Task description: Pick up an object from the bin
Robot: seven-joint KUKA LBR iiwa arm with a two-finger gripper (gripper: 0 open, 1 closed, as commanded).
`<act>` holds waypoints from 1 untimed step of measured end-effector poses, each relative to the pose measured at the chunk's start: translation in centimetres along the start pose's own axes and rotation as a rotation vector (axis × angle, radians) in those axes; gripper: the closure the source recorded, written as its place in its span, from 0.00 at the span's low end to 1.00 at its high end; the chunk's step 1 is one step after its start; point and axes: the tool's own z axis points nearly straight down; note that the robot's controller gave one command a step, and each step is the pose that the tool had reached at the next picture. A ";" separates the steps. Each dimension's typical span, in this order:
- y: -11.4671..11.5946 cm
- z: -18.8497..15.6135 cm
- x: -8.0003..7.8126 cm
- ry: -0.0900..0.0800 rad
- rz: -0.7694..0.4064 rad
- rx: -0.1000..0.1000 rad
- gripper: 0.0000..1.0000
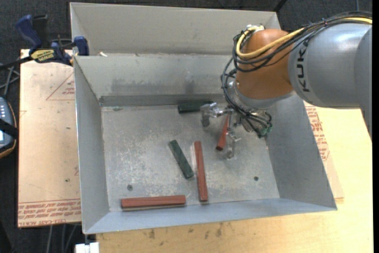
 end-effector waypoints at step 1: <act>-0.6 2.7 -0.1 0.006 -0.039 -0.002 0.00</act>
Offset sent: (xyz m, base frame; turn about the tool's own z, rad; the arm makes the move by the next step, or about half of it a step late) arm 0.0434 -0.0356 -0.0179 -0.3011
